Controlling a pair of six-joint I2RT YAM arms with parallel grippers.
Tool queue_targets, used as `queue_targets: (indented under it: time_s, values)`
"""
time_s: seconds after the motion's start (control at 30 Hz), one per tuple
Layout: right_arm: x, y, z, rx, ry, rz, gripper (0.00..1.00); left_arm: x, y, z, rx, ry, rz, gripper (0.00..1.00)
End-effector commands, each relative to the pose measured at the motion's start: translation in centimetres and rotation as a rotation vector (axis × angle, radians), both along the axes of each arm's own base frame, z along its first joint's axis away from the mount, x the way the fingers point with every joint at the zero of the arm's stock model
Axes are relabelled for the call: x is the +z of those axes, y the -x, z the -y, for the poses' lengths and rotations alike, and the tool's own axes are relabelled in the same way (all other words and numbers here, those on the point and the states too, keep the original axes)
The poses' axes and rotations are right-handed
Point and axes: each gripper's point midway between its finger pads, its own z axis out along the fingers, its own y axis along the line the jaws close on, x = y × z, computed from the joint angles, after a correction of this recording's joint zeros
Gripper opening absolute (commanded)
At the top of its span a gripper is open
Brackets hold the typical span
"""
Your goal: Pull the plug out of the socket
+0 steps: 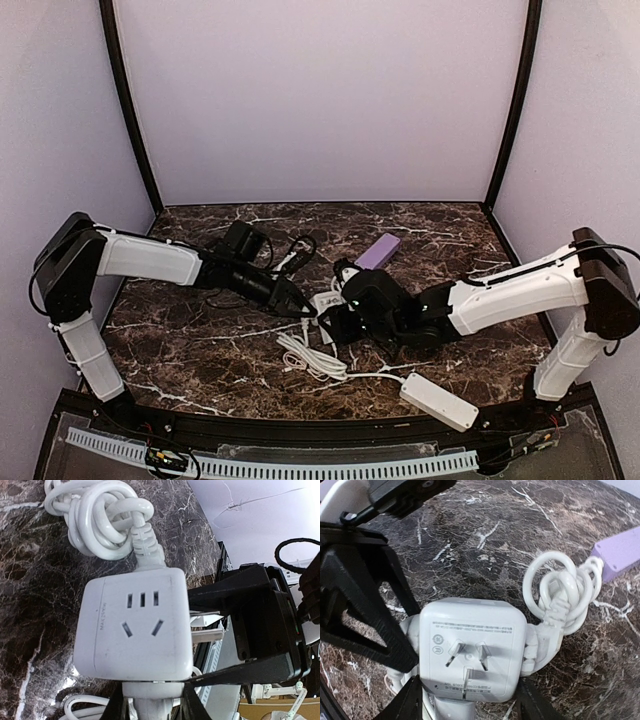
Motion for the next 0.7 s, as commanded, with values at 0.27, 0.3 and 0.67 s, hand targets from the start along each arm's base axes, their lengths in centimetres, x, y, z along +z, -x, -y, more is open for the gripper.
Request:
queue_targets:
  time_s: [0.27,0.3,0.67]
  values:
    - [2.7,2.0,1.6,0.045,-0.057,-0.157,0.73,5.1,-1.1,-1.0,0.049,0.052,0.254,0.01]
    - [2.3,2.1,1.7,0.037,-0.041,-0.184,0.73,5.1,-1.1,-1.2,0.053,0.046,0.263,0.01]
    - [1.1,0.3,-0.1,-0.012,-0.018,-0.264,0.75,6.1,-1.2,-1.7,0.069,0.045,0.317,0.01]
